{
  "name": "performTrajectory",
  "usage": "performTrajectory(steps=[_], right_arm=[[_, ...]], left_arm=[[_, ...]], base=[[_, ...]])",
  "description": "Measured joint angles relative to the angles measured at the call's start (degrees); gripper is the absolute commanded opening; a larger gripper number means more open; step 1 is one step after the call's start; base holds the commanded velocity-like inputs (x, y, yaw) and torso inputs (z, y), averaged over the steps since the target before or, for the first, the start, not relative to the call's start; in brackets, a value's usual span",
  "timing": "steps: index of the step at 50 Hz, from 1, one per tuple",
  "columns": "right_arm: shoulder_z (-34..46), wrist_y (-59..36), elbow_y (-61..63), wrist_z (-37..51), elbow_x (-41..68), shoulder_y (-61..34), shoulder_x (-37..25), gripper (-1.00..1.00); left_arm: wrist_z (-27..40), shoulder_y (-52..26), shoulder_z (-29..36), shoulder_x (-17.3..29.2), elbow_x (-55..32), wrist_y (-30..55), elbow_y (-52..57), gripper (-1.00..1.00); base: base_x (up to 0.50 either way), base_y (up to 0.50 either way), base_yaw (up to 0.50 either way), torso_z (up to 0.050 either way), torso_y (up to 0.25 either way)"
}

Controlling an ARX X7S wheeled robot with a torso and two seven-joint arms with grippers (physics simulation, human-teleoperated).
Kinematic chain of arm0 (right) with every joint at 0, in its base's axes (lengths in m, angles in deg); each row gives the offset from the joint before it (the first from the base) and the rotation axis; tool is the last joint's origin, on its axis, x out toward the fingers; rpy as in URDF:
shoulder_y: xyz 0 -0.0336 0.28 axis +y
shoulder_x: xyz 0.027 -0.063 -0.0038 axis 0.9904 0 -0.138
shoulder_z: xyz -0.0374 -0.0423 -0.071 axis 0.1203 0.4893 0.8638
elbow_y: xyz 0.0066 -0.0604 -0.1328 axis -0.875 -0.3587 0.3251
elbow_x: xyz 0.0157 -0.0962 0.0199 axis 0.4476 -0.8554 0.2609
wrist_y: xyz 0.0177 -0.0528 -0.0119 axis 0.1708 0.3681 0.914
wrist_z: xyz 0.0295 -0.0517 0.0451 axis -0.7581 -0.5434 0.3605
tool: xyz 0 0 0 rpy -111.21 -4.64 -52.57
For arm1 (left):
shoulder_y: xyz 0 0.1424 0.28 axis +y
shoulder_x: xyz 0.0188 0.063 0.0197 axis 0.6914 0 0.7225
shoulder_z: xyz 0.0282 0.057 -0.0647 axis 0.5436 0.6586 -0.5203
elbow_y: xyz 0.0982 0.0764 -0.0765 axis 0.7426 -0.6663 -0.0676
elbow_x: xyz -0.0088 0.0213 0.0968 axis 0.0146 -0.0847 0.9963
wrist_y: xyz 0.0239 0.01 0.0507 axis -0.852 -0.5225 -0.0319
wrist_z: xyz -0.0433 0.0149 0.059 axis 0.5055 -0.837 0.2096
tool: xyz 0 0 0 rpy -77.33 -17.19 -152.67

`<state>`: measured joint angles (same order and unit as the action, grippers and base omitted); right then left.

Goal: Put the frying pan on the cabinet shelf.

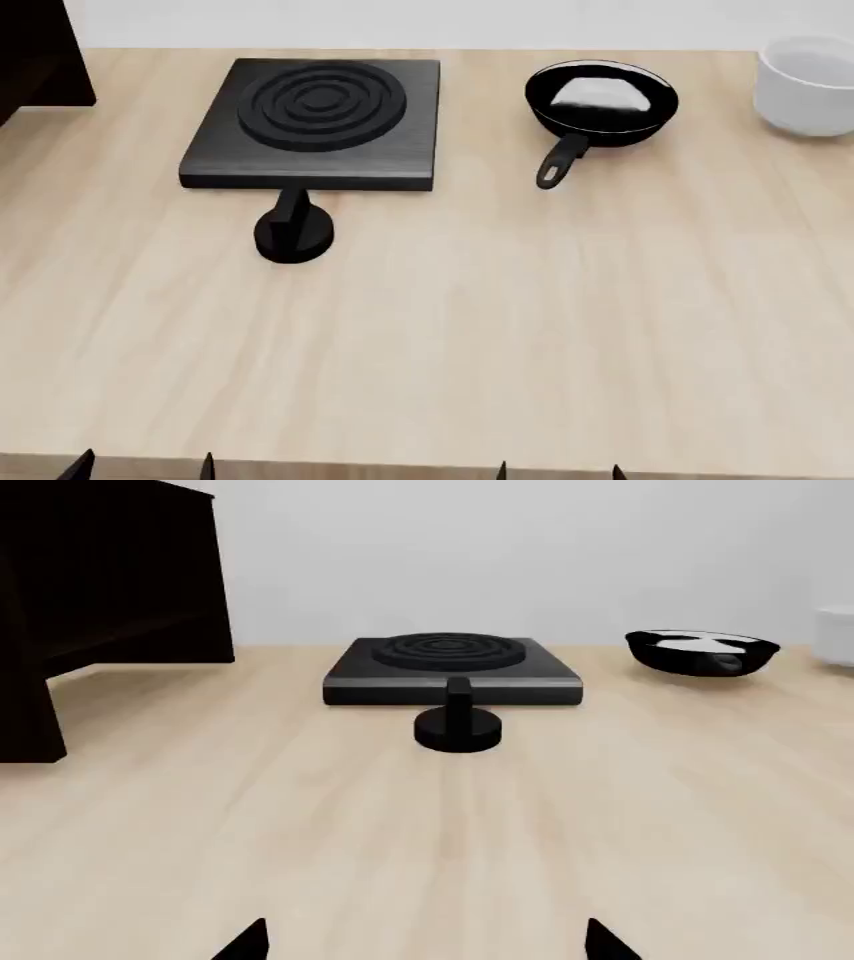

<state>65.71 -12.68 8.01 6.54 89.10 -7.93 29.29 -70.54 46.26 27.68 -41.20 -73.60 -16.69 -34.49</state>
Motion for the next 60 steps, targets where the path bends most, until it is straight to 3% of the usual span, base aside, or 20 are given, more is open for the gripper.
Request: performTrajectory(steps=[37, 60], right_arm=[[4.4, -2.4, 2.9, 4.1, 1.5, 0.2, -3.4, 1.0], [4.1, -21.1, 23.6, 7.9, 2.2, -0.6, -6.7, 1.0]], left_arm=[[3.8, -1.6, 5.7, 3.1, -0.7, 5.6, 2.2, 1.0], [6.4, -2.7, 5.9, 5.8, -4.9, 30.5, 28.8, 1.0]], base=[[0.0, 0.0, 0.0, 0.0, 0.0], [0.0, 0.0, 0.0, 0.0, 0.0]])
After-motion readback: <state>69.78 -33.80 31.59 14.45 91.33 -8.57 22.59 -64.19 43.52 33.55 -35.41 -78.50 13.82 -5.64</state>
